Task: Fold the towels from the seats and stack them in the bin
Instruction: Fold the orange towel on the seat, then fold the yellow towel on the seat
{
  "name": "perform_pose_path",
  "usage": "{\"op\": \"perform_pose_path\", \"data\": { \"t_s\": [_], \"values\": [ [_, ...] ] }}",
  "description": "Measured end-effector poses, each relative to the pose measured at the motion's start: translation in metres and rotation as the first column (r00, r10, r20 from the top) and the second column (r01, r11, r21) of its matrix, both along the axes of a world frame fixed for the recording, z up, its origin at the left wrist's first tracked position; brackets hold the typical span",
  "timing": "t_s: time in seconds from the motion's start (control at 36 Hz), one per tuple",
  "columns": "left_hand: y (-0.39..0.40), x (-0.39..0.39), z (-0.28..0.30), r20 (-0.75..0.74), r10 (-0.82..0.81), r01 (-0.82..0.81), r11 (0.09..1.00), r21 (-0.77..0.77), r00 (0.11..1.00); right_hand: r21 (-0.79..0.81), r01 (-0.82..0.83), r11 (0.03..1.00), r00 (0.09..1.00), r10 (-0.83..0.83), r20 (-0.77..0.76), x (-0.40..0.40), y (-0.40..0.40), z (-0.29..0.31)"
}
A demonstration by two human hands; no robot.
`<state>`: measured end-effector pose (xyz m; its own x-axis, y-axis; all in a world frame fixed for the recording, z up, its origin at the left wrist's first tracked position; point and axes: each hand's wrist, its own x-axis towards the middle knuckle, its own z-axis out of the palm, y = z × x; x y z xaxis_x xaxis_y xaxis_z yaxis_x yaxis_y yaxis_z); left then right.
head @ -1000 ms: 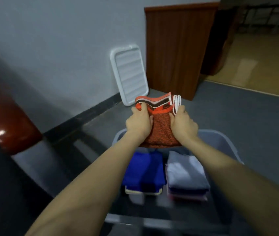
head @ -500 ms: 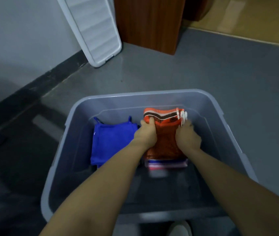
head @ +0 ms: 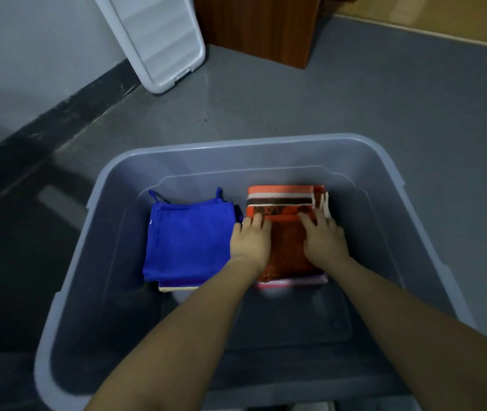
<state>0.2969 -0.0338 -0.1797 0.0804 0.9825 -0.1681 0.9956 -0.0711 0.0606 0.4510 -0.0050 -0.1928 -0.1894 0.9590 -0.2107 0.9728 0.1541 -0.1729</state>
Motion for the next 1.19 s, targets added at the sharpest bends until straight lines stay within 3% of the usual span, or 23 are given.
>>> {"op": "perform_pose_path", "data": {
  "t_s": [0.11,0.19,0.31,0.5,0.64,0.72,0.94,1.19],
  "values": [
    [-0.003,-0.006,-0.006,0.011,0.022,-0.02,0.984,-0.179,1.0,-0.078,-0.007,0.997,0.996,0.014,0.086,-0.008,-0.002,0.002],
    [-0.005,-0.013,-0.001,0.024,0.013,-0.008,0.98,-0.198,1.0,-0.048,0.016,0.999,0.997,-0.012,0.08,-0.015,-0.003,0.009],
    [-0.011,-0.023,0.017,0.077,0.031,-0.021,0.99,-0.138,0.997,-0.005,0.032,0.999,0.999,-0.032,-0.021,-0.026,-0.009,0.02],
    [-0.019,-0.048,0.071,-0.05,0.031,-0.029,0.998,0.053,0.998,0.141,0.092,0.986,0.994,-0.081,-0.078,-0.06,-0.014,0.052],
    [-0.025,-0.078,0.124,0.025,0.129,-0.13,0.988,0.085,0.991,0.247,0.036,0.968,0.962,0.033,-0.272,-0.086,-0.017,0.092],
    [-0.029,-0.094,0.16,0.083,0.189,-0.199,0.971,0.133,0.978,0.232,-0.006,0.973,0.96,0.071,-0.271,-0.107,-0.017,0.131],
    [-0.063,-0.148,0.269,0.204,0.299,-0.354,0.866,0.352,0.932,0.378,-0.047,0.924,0.813,0.256,-0.523,-0.168,-0.028,0.228],
    [-0.134,-0.228,0.371,0.233,0.418,-0.476,0.707,0.523,0.878,0.517,-0.165,0.84,0.643,0.489,-0.589,-0.256,-0.071,0.34]
  ]
}}
